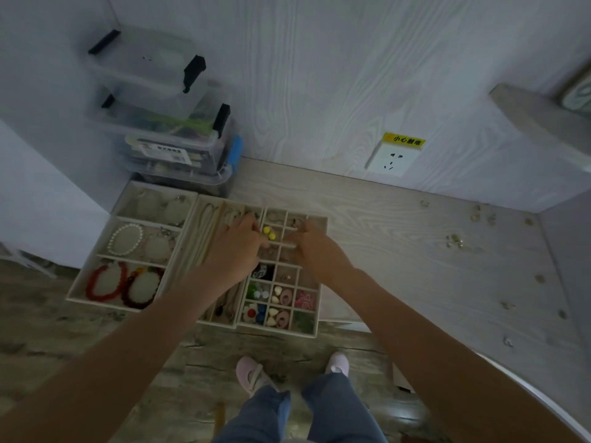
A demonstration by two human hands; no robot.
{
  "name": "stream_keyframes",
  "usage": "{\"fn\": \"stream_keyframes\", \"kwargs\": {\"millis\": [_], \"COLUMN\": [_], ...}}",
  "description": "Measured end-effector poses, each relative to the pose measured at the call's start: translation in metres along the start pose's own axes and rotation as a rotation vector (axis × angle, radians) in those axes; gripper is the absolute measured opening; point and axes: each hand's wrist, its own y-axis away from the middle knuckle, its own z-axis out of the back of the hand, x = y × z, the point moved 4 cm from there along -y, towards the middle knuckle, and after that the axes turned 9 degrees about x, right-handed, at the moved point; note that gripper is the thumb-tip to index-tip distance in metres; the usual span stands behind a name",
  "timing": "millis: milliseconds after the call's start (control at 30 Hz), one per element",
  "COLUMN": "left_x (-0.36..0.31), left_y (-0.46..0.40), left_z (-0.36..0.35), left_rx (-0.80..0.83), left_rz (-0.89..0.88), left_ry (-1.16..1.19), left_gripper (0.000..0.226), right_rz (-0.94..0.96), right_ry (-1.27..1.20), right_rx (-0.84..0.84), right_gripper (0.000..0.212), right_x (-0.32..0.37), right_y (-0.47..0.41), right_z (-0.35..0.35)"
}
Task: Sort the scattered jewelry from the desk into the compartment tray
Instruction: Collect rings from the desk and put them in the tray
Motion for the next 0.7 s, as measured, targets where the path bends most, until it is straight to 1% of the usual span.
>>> {"fn": "stream_keyframes", "kwargs": {"millis": [100, 200, 267, 433, 500, 533, 600, 700], "left_x": [-0.019, -0.046, -0.066, -0.135, -0.166, -0.19, -0.216, -0.263], "left_y": [-0.004, -0.016, -0.026, -0.058, -0.072, -0.083, -0.094, -0.115], "left_z": [0.01, 0.019, 0.021, 0.024, 0.019, 0.015, 0.007, -0.015], "left_rx": [-0.048, -0.099, -0.101, -0.01, 0.021, 0.021, 0.036, 0.08], "left_rz": [-0.035, -0.091, -0.123, -0.213, -0.232, -0.247, -0.263, -0.295], "left_ry": [-0.013, -0.006, -0.007, 0.005, 0.013, 0.022, 0.046, 0.1], "left_gripper": [0.034, 0.034, 0.032, 0.032, 0.038, 0.044, 0.055, 0.054], "right_rz": [-0.023, -0.074, -0.126, -0.283, -0.352, -0.394, -0.457, -0.533], "right_ry": [-0.133, -0.167, -0.196, -0.208, -0.212, -0.217, -0.254, -0.274], "right_rx": [-0.085, -0.169, -0.201, -0.228, -0.24, -0.252, -0.26, -0.267], "right_gripper": [0.035, 0.037, 0.037, 0.041, 0.044, 0.046, 0.049, 0.053], "right_x": [-0.018, -0.048, -0.073, -0.146, -0.178, -0.2, -0.226, -0.269], "right_y": [0.012, 0.029, 0.04, 0.088, 0.109, 0.122, 0.135, 0.151], "right_z": [0.018, 0.033, 0.039, 0.048, 0.051, 0.055, 0.058, 0.064]}}
